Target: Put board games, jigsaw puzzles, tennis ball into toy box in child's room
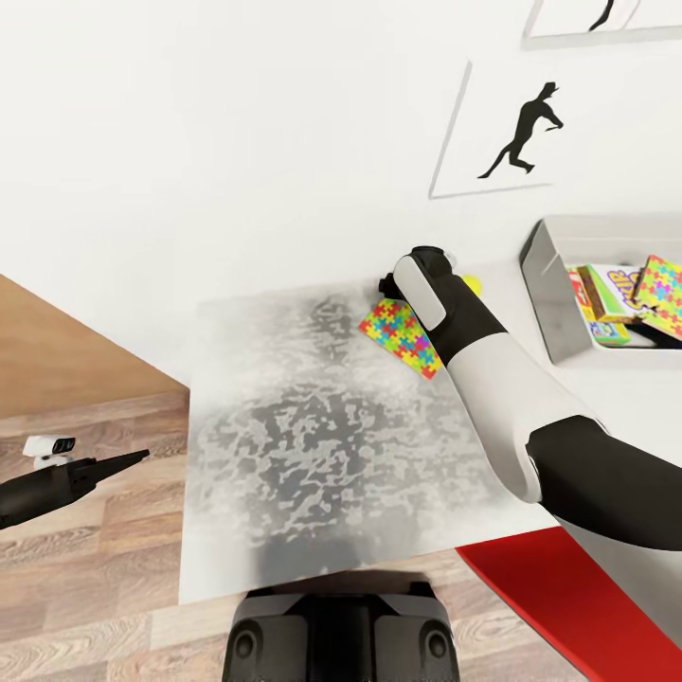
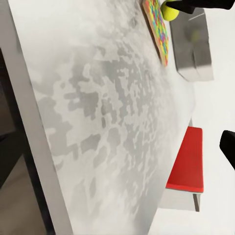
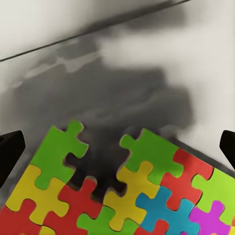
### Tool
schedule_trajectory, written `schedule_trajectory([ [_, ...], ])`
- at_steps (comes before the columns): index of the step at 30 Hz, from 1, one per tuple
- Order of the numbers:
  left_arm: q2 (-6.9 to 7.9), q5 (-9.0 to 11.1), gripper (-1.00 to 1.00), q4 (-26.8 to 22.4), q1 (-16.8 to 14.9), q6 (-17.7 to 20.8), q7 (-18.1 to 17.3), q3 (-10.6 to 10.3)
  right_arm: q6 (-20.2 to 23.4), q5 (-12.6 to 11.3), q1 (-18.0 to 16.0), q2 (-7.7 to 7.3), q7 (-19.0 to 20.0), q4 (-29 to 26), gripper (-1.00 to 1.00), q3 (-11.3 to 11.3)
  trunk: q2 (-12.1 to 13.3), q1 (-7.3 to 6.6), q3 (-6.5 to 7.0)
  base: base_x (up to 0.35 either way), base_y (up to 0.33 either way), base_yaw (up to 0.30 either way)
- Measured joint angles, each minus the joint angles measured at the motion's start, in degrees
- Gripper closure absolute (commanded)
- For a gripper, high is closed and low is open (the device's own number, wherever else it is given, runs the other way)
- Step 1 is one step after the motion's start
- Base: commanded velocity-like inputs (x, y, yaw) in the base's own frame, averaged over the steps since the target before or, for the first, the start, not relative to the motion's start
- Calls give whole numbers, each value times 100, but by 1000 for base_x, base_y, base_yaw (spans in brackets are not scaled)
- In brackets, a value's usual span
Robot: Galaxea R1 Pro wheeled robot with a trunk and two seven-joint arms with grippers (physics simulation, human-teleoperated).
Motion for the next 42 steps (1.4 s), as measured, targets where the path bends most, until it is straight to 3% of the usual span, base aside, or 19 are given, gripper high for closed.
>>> schedule_trajectory([
  [16, 0, 0, -100, 1, 0, 3, 0, -1, -3, 51, -3, 0, 4, -4, -100, 4, -2, 0, -148, -13, 0, 0],
  [31, 0, -9, -100, 0, 0, -4, -18, 2, 16, 81, -3, 0, 10, -177, -100, -9, -2, 1, -269, -284, 16, 0],
  [42, 0, 1, -100, 0, 0, -5, -18, 5, 33, 105, -3, 0, 5, -188, -100, -11, -3, -2, -273, -50, 0, 0],
])
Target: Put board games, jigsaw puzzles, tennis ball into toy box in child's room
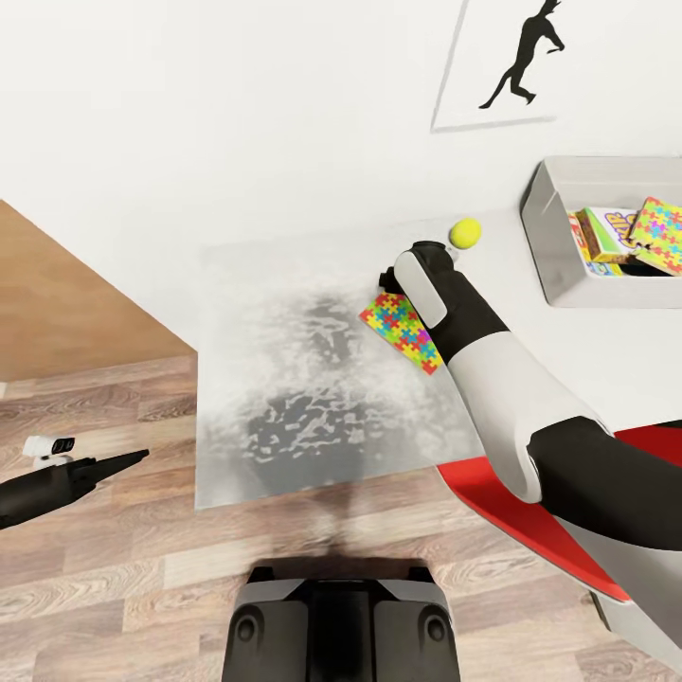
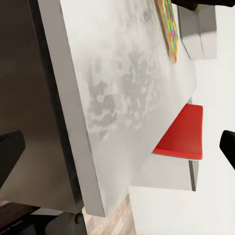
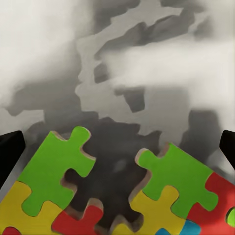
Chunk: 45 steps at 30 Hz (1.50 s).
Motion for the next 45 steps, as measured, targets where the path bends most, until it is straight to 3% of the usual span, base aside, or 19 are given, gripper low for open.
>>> schedule_trajectory([
  [29, 0, 9, -100, 0, 0, 0, -8, 22, 15, -14, 0, 0, 4, 78, -100, -8, 0, 0, 36, -2, 0, 0],
  [45, 0, 9, -100, 0, 0, 0, -9, 14, 9, -38, 0, 0, 13, 82, -100, -8, 1, 3, 38, -192, 0, 0],
])
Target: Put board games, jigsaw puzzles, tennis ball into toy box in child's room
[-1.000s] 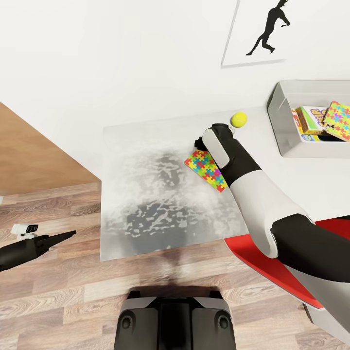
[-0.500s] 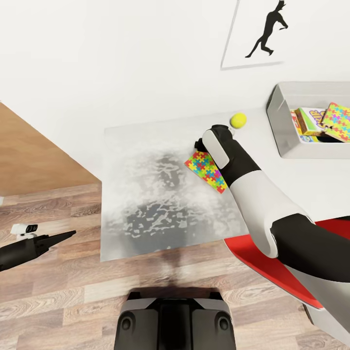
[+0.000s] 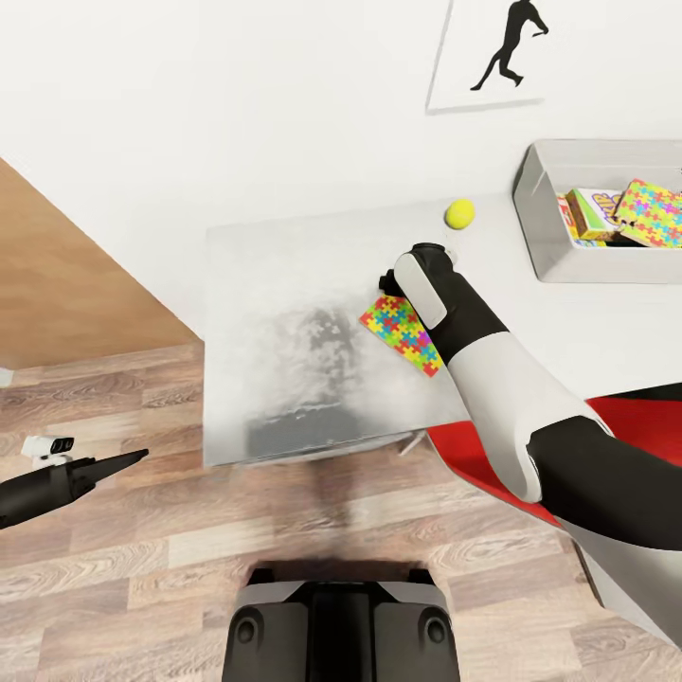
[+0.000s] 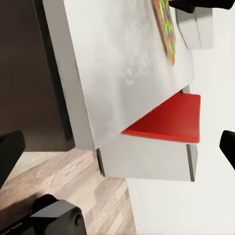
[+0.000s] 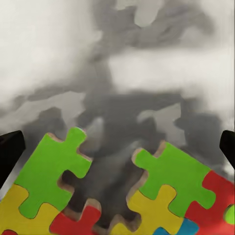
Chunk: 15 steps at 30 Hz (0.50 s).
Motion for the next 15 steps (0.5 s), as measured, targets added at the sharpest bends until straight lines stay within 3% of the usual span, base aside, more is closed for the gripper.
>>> schedule_trajectory([
  [15, 0, -1, -100, 0, 0, 0, 0, 0, 3, -1, -3, 0, 0, 3, -100, 0, 0, 0, 0, -166, 0, 0],
])
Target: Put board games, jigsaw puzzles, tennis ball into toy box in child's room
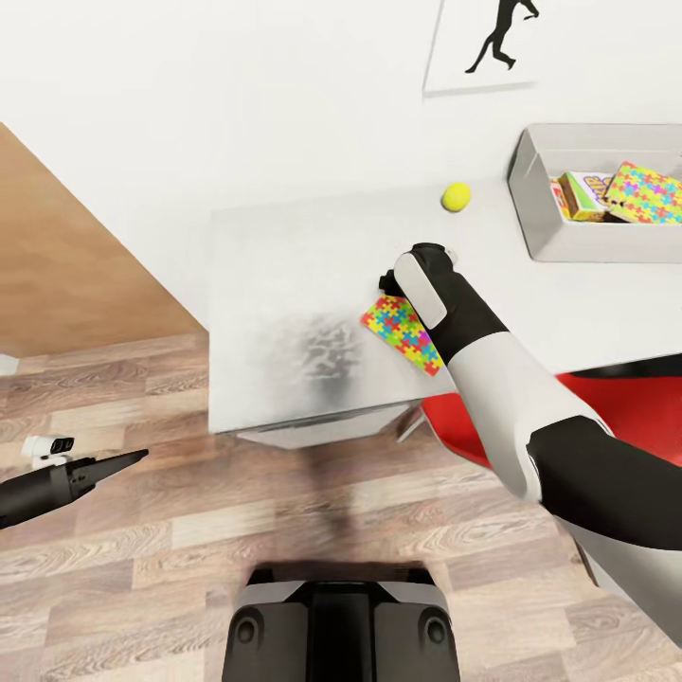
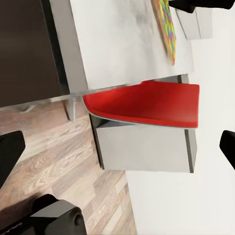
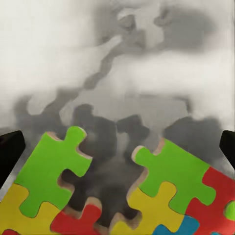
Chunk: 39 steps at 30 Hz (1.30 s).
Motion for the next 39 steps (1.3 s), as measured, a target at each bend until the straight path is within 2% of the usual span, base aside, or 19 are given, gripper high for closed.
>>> schedule_trajectory([
  [10, 0, 1, -100, 0, 0, 0, 0, 8, 3, 4, -5, 0, -1, 7, -100, 0, 0, 0, 0, -174, 0, 0],
  [39, 0, 1, -100, 0, 0, 0, 0, 9, 12, 32, -6, 0, -5, 8, -100, 0, 0, -1, 0, -91, 8, 0],
])
